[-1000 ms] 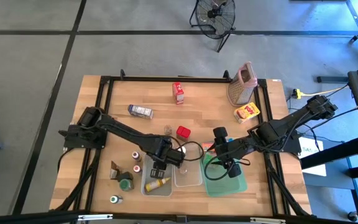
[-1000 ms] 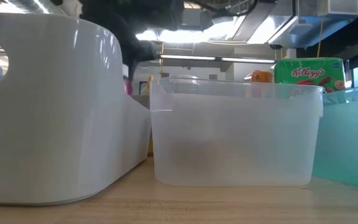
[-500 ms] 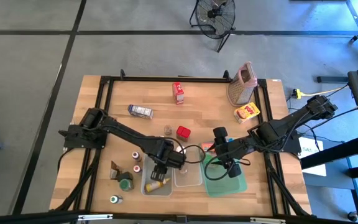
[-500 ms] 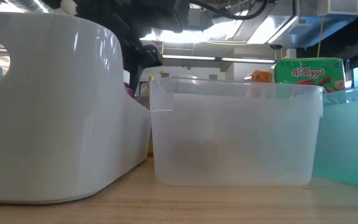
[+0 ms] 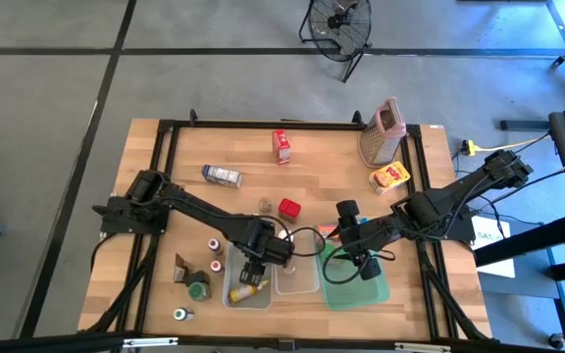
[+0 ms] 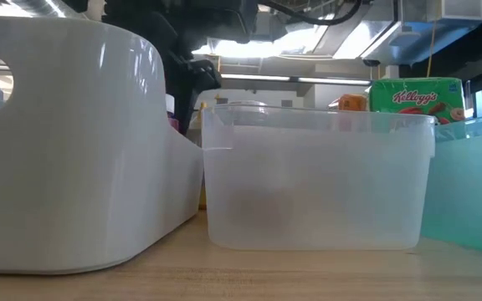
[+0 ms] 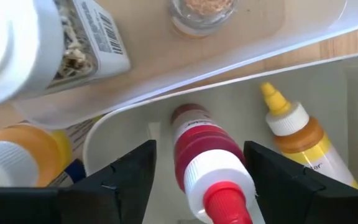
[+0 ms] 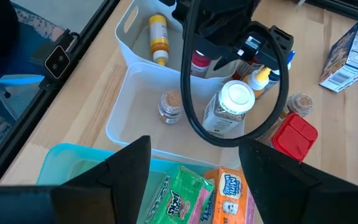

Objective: Pick & Place Kitchen Items
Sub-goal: Put the red food coloring bottle into the gray bin, then adjust the yellow food coloring bottle in the gray bin

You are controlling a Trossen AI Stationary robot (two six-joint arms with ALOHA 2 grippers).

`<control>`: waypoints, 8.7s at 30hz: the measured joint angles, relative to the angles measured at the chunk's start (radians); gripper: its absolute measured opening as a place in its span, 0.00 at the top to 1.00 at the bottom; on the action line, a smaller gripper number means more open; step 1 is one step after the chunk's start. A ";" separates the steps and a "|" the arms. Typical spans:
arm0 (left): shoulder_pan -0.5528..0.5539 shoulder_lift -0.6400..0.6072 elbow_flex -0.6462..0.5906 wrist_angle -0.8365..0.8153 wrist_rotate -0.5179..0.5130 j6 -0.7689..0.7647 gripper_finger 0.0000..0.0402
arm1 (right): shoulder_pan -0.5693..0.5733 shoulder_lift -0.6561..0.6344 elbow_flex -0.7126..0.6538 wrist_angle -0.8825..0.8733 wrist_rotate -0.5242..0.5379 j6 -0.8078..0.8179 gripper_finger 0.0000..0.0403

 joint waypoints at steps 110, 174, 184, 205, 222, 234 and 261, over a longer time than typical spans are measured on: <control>-0.203 0.297 0.306 -0.159 0.016 -0.859 0.48 | 0.000 -0.002 0.000 -0.135 -0.131 -0.196 0.38; -0.199 0.334 0.306 -0.141 0.006 -0.828 0.71 | 0.001 -0.002 0.000 -0.135 -0.131 -0.203 0.38; -0.200 0.333 0.306 -0.132 0.012 -0.835 0.79 | 0.001 -0.002 0.000 -0.135 -0.130 -0.203 0.38; -0.203 0.335 0.304 -0.131 -0.017 -0.851 0.65 | 0.000 -0.002 0.000 -0.135 -0.130 -0.203 0.38; -0.221 0.335 0.305 -0.154 0.044 -0.914 0.53 | 0.000 -0.002 0.000 -0.135 -0.130 -0.203 0.38; -0.226 0.345 0.301 -0.161 0.133 -0.878 0.52 | -0.001 -0.001 0.000 -0.135 -0.127 -0.203 0.38; -0.227 0.340 0.305 -0.188 0.053 -0.800 0.64 | -0.001 -0.001 0.000 -0.135 -0.121 -0.204 0.38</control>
